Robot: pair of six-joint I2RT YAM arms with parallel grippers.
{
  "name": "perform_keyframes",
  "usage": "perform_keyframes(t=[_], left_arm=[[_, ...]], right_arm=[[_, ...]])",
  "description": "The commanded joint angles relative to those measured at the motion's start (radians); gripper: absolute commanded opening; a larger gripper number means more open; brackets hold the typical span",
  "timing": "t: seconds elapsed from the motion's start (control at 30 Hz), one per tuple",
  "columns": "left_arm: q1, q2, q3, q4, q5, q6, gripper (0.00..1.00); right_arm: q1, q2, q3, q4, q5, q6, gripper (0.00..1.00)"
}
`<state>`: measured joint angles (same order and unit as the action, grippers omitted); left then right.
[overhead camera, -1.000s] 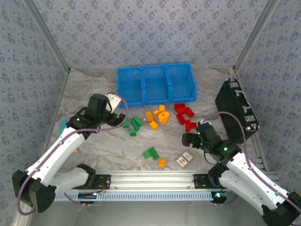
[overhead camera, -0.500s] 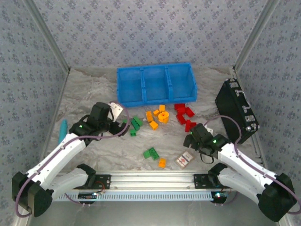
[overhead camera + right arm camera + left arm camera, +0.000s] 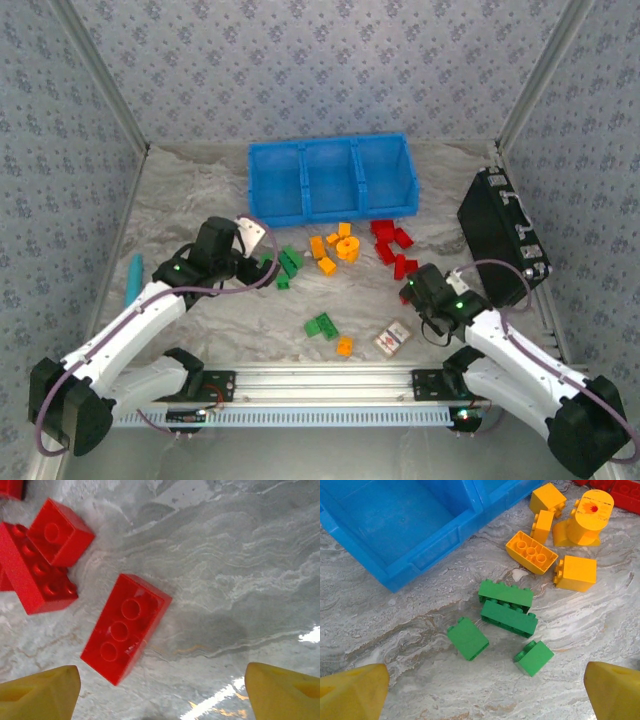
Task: Sort the legos into containers by color
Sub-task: Pick up the lego from the bottom-right of the table.
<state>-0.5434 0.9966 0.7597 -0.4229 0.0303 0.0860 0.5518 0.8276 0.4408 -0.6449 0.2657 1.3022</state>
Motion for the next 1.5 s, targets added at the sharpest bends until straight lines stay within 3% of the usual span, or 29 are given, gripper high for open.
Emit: perform_keyframes(t=[0.0,0.43,0.9,1.1,1.47], left_arm=[[-0.004,-0.019,-0.014,0.035,0.011,0.014,1.0],[-0.006,0.025,0.132,-0.003,0.067,0.075,1.0],[0.024,0.013,0.016,0.101,0.068,0.074,1.0],[0.03,0.002,-0.007,0.112,0.066,0.072,1.0],[0.03,-0.002,-0.014,0.124,0.066,0.074,1.0]], right_arm=[[-0.036,0.024,-0.023,0.065,-0.016,0.057,0.86],[-0.063,0.192,0.042,0.115,0.002,0.087,0.75],[-0.07,0.404,0.118,0.105,-0.026,0.081,0.61],[-0.07,0.454,0.118,0.109,-0.032,0.069,0.5],[-0.119,0.455,0.195,0.065,-0.06,-0.183,0.3]])
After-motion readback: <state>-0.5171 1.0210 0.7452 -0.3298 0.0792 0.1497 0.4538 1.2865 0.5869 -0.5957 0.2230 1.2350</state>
